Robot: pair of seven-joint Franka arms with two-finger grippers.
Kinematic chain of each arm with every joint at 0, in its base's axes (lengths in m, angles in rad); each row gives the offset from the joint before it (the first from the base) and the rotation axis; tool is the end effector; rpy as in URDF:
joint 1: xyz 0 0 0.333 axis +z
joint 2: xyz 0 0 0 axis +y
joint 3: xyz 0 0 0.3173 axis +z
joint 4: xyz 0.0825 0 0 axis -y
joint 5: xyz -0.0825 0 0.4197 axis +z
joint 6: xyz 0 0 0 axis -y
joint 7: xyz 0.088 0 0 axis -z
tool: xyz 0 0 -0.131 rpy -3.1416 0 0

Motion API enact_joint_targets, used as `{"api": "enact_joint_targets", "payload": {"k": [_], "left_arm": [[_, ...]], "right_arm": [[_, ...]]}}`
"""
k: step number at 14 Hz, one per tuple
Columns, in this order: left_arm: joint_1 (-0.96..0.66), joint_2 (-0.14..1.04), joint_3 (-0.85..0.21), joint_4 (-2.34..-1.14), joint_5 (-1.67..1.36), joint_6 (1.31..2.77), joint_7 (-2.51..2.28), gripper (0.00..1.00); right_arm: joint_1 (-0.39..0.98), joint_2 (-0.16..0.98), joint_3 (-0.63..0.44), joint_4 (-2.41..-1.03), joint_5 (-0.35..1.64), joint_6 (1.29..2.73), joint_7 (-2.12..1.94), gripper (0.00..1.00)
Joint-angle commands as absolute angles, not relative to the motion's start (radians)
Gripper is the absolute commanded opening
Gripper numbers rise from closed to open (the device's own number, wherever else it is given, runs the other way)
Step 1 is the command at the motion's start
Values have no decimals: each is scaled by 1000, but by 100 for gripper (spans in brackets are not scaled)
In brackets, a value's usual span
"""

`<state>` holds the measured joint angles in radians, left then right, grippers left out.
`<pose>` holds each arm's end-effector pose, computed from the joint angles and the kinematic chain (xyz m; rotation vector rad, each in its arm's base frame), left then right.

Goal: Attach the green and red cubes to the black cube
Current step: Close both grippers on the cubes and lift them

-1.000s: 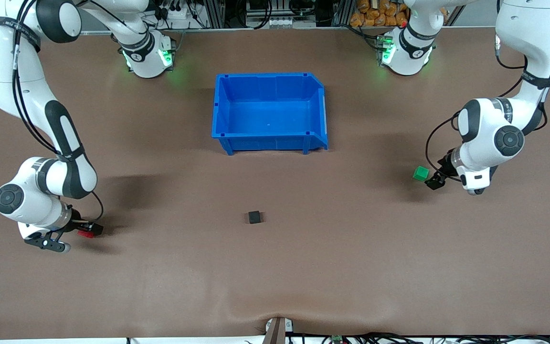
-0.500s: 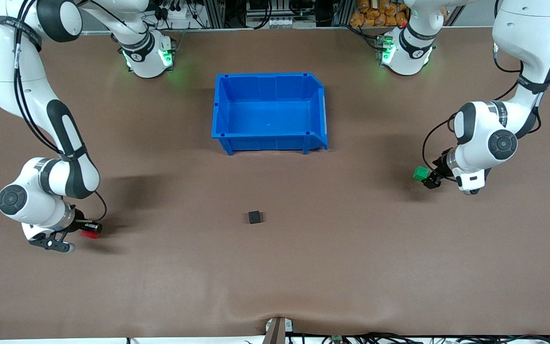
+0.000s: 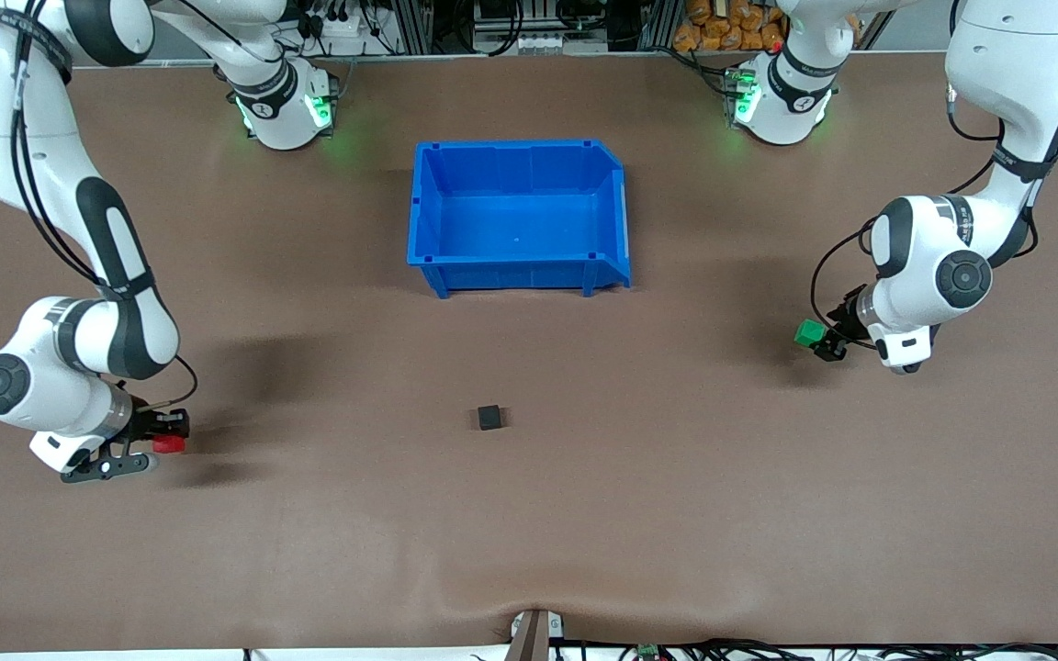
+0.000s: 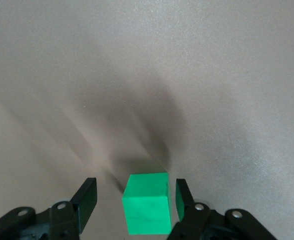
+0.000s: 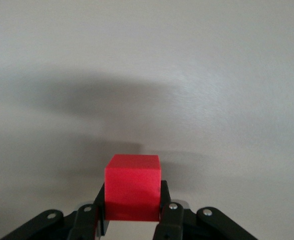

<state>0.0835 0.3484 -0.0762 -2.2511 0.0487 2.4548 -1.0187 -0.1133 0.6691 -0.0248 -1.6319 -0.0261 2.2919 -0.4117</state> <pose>0.5415 0.0022 0.1443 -2.6977 -1.4542 0.1909 0.7093 -0.0982 0.1806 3.0762 0.4589 -0.0282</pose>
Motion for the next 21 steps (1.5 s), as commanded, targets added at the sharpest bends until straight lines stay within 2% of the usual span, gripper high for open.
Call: {"api": "enact_joint_targets", "payload": {"k": [1,3,8,12,18,21], "left_arm": [[81,356,-80,-2246,37,2464,-1049,70],[81,357,-89,-2244,37,2464,-1068,70],[81,367,-92,-2240,37,2464,-1077,67],[83,368,-92,-2237,34,2464,-1080,60],[80,383,-94,-2226,9,2494,-1109,38],[81,383,-109,-2218,0,2494,-1111,17]], "right_arm": [[-69,571,-15,-1654,-34,2211,-662,0],[-19,534,-15,-1651,-32,2201,-873,0],[121,541,6,-1582,-23,2215,-1230,0],[267,636,8,-1485,-28,2215,-1269,0],[379,805,31,-1347,23,2255,-1235,0],[416,841,32,-1344,113,2260,-1139,0]]}}
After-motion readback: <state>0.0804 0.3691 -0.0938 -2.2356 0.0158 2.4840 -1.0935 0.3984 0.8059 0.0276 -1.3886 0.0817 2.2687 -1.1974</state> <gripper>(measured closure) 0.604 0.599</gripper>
